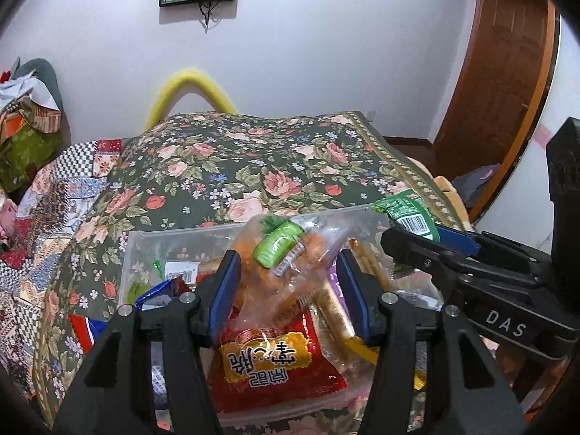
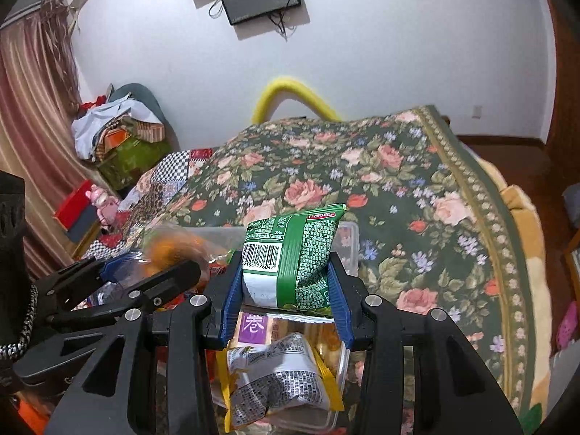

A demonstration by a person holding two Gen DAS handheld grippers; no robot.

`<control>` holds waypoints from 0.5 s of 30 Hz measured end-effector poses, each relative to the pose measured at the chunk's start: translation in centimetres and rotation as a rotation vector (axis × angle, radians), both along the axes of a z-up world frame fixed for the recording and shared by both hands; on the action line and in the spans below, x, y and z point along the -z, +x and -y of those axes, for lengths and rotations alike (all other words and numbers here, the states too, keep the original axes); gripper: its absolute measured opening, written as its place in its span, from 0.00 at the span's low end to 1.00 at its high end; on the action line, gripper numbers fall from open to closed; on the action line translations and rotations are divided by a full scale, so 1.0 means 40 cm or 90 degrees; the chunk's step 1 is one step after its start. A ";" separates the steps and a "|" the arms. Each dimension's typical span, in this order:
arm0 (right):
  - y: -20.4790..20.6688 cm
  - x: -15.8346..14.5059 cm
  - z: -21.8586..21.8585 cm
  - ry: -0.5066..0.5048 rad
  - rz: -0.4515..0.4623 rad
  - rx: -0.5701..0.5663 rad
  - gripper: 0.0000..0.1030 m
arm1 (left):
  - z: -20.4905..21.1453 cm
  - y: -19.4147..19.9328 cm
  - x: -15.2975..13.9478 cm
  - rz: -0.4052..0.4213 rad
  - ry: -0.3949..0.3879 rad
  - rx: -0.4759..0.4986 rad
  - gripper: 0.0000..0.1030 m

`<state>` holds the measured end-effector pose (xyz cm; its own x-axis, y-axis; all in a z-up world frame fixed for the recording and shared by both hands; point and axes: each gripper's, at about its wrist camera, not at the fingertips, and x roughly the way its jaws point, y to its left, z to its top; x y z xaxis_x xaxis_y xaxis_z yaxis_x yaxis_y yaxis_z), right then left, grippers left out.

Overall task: Organize snacks
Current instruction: 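Carry the fried-snack bag and green bag into the clear box and release both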

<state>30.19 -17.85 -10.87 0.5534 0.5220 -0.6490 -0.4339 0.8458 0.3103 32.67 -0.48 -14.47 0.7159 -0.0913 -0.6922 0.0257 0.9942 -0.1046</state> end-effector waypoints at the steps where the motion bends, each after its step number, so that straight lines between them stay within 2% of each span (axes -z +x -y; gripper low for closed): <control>1: 0.001 0.005 -0.001 0.000 -0.005 -0.002 0.41 | 0.001 0.000 0.002 -0.001 0.000 0.002 0.53; 8: 0.000 0.011 0.002 -0.004 -0.016 -0.001 0.42 | 0.000 -0.029 -0.009 -0.005 -0.012 0.014 0.55; 15: -0.056 -0.066 0.014 -0.010 0.038 0.006 0.44 | -0.010 -0.110 -0.090 0.038 -0.021 0.017 0.55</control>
<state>27.95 -18.41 -8.22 0.5962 0.5066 -0.6228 -0.4429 0.8546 0.2712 28.25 -0.10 -10.87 0.7530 -0.1329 -0.6445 0.0595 0.9891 -0.1345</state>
